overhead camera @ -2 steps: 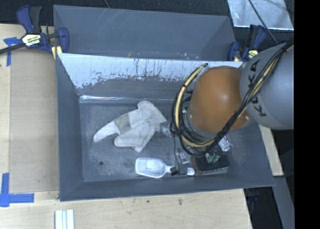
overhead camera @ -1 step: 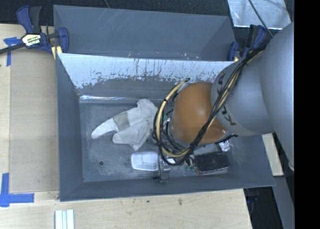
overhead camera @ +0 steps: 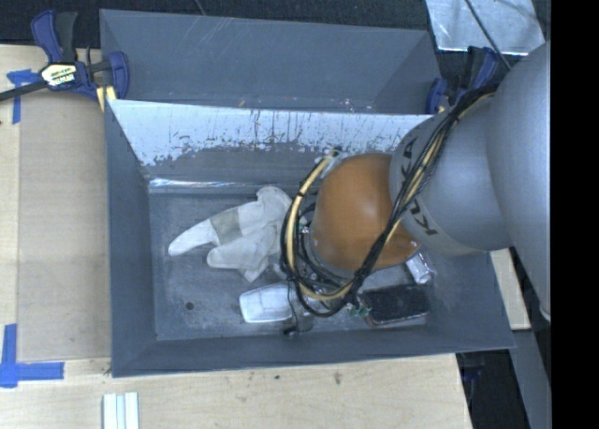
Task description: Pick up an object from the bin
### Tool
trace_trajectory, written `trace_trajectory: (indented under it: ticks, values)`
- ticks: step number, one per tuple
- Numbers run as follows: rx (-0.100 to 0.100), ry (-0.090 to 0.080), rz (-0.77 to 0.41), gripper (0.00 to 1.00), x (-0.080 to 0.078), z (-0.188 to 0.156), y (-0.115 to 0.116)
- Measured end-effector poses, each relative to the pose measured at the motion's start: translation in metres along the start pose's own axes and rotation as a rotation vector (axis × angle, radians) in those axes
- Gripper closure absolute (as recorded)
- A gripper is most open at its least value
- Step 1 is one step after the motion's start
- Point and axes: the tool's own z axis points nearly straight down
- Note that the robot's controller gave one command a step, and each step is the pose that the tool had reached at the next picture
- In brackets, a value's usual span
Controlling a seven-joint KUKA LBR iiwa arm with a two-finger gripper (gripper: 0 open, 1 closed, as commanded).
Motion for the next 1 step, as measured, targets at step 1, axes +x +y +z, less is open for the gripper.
trace_trajectory:
  ticks: [1]
  values:
    - [0.0,0.0,0.0,1.0,0.0,0.0,0.0]
